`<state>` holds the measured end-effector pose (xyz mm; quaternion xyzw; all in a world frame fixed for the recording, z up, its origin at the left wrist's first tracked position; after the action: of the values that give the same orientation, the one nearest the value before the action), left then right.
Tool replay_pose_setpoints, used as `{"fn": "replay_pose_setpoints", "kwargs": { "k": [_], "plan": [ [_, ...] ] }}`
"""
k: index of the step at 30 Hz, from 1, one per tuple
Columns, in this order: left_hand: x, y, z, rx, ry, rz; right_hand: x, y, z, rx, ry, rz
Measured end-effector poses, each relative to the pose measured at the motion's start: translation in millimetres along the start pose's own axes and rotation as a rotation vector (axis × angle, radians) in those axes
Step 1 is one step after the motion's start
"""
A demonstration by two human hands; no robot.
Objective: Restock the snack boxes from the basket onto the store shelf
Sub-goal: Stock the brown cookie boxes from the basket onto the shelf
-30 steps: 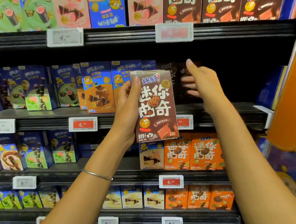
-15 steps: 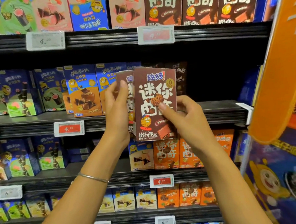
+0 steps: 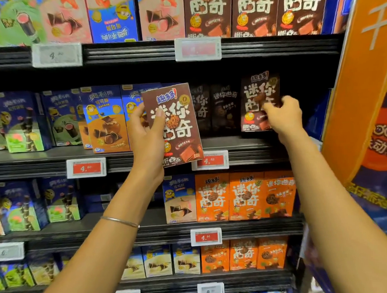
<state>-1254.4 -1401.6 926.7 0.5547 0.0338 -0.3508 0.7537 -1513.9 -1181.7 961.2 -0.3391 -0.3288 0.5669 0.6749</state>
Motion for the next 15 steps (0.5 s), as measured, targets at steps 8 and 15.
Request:
{"fn": "replay_pose_setpoints", "kwargs": {
  "k": [8, 15],
  "plan": [
    [-21, 8, -1, -0.041, -0.043, -0.004, -26, 65, 67, -0.203, -0.057, -0.333],
    [-32, 6, 1, -0.033, -0.077, -0.028, -50, 76, 92, -0.090, -0.192, -0.356]
  ]
}}
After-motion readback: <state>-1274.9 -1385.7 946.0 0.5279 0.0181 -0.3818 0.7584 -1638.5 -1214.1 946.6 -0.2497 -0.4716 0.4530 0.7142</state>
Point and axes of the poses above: each hand's wrist, its own z-axis towards the middle knuckle, its own x-axis out of the back of the hand, y = z × x, the point moved 7 cm from there along z, towards the middle knuckle, and after that the axes turned 8 degrees about y, right-handed, at the moved point
